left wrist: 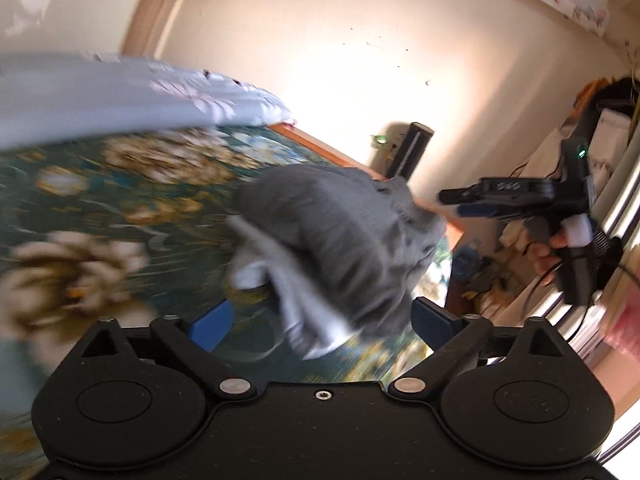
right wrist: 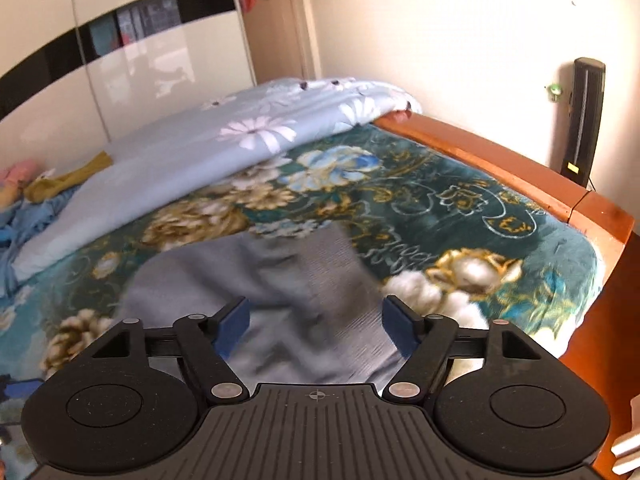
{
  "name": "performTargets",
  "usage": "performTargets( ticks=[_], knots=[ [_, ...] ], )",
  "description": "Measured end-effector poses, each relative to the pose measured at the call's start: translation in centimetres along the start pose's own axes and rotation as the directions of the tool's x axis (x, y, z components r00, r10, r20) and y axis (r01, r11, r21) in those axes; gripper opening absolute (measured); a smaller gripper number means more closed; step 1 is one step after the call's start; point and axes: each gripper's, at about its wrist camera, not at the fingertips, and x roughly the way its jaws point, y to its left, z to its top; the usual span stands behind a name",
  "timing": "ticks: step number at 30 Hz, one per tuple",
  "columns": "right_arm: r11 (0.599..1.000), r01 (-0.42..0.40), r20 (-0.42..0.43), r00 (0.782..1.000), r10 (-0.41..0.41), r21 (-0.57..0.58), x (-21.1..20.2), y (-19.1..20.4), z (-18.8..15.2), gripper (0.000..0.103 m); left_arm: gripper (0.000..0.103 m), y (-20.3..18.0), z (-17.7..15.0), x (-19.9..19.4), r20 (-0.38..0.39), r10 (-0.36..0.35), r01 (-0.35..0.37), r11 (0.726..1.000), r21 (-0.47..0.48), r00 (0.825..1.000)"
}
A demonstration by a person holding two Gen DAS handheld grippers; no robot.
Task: Fold clothes
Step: 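Lower the folded hoodie onto the bed corner and open both grippers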
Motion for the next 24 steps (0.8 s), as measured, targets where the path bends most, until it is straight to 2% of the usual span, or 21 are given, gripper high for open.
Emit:
performTargets(
  ticks=[3, 6, 7, 9, 13, 16, 19, 24],
  knots=[
    [0.999, -0.042, 0.006, 0.999, 0.042, -0.02, -2.0, 3.0, -2.7, 0.085, 0.1, 0.5, -1.6, -4.5, 0.009, 0.081, -0.082, 0.996, 0.047, 0.997],
    [0.997, -0.077, -0.027, 0.997, 0.076, -0.027, -3.2, 6.5, -5.7, 0.087, 0.101, 1.1, -3.3, -9.3, 0.042, 0.164, -0.167, 0.983, 0.076, 0.986],
    [0.995, -0.092, -0.036, 0.995, 0.091, -0.027, -3.5, 7.5, -6.6, 0.088, 0.101, 1.5, -3.9, -10.8, 0.046, 0.194, -0.197, 0.978, 0.069, 0.98],
    [0.992, -0.119, -0.05, 0.992, 0.117, -0.045, -4.0, 9.9, -8.5, 0.098, 0.101, 2.3, -4.9, -13.4, 0.043, 0.242, -0.243, 0.969, 0.039, 0.969],
    [0.987, -0.126, -0.043, 0.992, 0.122, -0.096, -5.6, 15.0, -11.5, 0.102, 0.101, 3.8, -6.8, -18.3, 0.065, 0.336, -0.335, 0.942, -0.035, 0.94],
    [0.983, -0.161, -0.009, 0.987, 0.161, -0.083, -7.3, 18.6, -13.0, 0.102, 0.101, 4.8, -7.7, -21.6, 0.089, 0.404, -0.394, 0.913, -0.108, 0.911],
    [0.969, -0.241, 0.013, 0.97, 0.242, -0.052, -8.4, 22.1, -14.1, 0.103, 0.101, 5.4, -8.3, -24.6, 0.119, 0.465, -0.441, 0.879, -0.182, 0.877],
    [0.94, -0.317, 0.004, 0.947, 0.32, -0.128, -9.4, 29.2, -16.5, 0.103, 0.101, 6.1, -8.8, -28.7, 0.149, 0.526, -0.488, 0.843, -0.228, 0.837]
  ],
)
